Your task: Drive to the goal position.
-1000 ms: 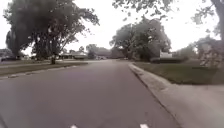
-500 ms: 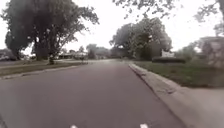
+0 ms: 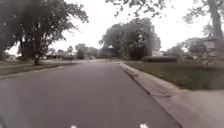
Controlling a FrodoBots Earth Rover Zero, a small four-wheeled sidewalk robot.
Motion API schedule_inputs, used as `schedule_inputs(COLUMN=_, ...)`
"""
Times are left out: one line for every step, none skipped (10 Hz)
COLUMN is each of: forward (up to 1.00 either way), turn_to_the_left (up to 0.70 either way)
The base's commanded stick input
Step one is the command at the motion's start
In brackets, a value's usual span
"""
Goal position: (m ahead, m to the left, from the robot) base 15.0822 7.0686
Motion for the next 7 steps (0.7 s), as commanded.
schedule_inputs(forward=0.68, turn_to_the_left=0.00)
schedule_inputs(forward=0.68, turn_to_the_left=0.00)
schedule_inputs(forward=0.68, turn_to_the_left=0.00)
schedule_inputs(forward=0.68, turn_to_the_left=0.00)
schedule_inputs(forward=0.68, turn_to_the_left=0.00)
schedule_inputs(forward=0.68, turn_to_the_left=0.00)
schedule_inputs(forward=0.68, turn_to_the_left=0.00)
